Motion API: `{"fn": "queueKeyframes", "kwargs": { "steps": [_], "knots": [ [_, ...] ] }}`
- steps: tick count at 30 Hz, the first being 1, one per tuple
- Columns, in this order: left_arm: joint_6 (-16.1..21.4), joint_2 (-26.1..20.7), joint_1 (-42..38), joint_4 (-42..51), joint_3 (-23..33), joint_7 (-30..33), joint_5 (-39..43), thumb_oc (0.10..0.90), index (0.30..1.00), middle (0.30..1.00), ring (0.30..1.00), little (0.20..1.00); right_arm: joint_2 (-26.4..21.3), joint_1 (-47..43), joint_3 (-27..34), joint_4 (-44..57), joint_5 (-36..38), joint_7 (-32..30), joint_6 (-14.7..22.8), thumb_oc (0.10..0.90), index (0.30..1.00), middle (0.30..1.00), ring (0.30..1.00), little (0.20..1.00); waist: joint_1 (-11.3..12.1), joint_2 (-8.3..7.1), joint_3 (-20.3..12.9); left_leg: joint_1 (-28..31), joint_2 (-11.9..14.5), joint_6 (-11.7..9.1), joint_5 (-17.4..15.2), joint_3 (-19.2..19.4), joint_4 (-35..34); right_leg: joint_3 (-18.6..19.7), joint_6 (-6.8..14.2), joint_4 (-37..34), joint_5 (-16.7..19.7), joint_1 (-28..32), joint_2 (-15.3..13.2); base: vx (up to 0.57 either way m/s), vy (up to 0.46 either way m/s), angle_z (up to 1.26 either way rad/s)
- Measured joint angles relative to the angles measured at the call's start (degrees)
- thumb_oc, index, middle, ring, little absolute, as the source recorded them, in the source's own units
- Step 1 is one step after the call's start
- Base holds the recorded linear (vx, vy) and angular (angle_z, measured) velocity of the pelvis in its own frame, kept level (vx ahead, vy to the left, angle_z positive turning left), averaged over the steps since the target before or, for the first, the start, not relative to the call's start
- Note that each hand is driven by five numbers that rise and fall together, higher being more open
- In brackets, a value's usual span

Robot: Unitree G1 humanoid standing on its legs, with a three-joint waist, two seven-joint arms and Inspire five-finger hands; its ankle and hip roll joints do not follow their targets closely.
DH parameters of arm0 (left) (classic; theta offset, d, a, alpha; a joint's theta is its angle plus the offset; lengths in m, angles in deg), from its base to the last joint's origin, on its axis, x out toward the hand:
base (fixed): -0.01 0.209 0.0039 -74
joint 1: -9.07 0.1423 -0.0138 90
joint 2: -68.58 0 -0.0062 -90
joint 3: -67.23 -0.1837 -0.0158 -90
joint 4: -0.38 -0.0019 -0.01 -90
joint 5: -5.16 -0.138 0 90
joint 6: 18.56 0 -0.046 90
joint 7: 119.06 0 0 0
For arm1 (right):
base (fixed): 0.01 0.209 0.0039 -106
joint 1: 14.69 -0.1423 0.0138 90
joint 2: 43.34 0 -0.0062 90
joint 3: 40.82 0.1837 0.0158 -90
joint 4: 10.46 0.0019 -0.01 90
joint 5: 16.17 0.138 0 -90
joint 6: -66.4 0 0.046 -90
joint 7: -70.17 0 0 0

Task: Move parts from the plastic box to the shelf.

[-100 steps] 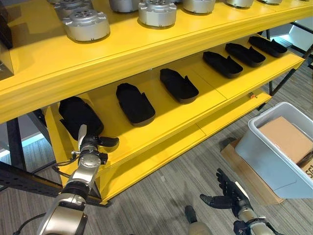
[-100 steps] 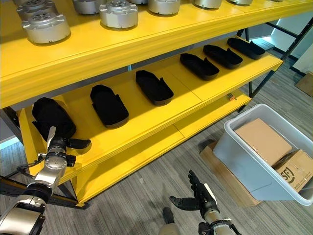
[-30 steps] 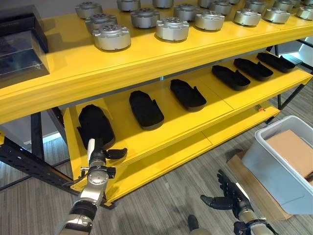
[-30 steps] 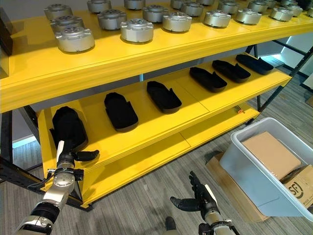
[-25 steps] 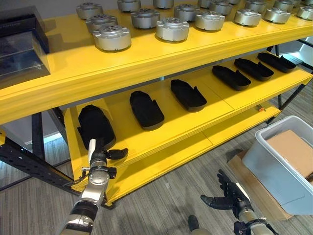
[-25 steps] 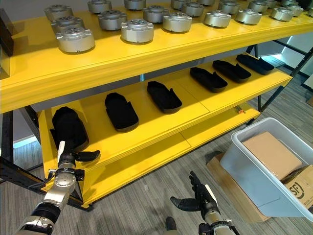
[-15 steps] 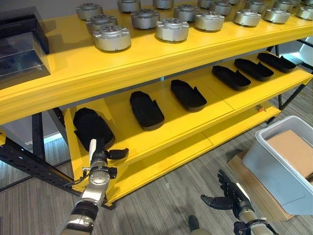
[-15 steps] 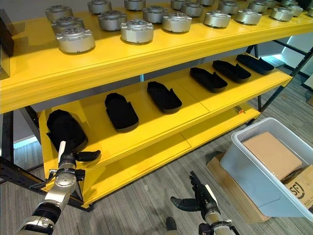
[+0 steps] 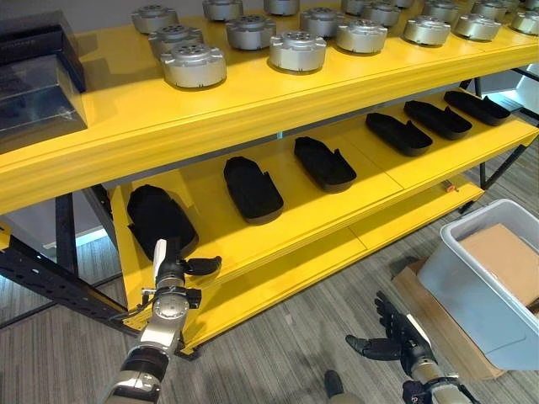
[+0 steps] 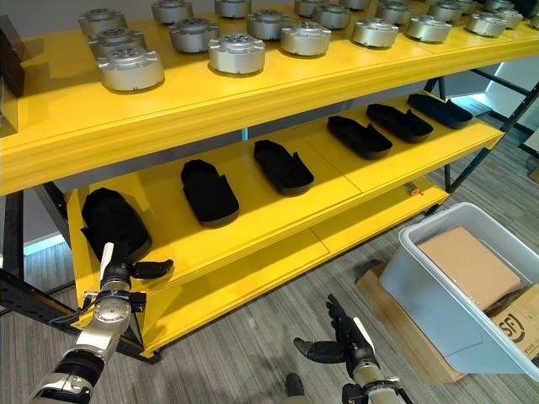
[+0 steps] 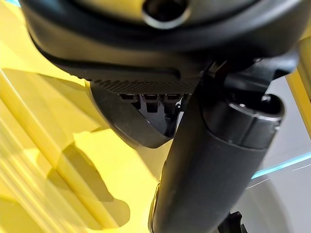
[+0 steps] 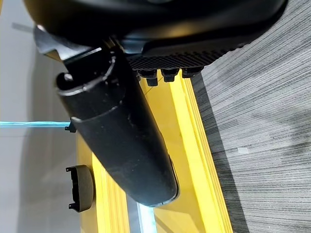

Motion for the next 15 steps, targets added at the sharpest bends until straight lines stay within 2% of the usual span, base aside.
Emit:
{"fn": "queueKeyframes", "kwargs": {
  "steps": [15],
  "knots": [
    [-0.02, -1.31, 0.93, 0.56, 0.23, -2.3, -1.13, 0.9, 1.0, 1.0, 1.0, 1.0, 0.0, -0.05, 0.09, -0.2, 0.0, 0.08, 0.0, 0.9, 1.0, 1.0, 1.0, 1.0, 0.09, 0.01, 0.0, 0.0, 0.02, 0.2, -0.11, 0.01, 0.0, 0.0, -0.01, -0.14, -0.01, 0.0, 0.0, 0.0, 0.0, 0.0]
  ]
}}
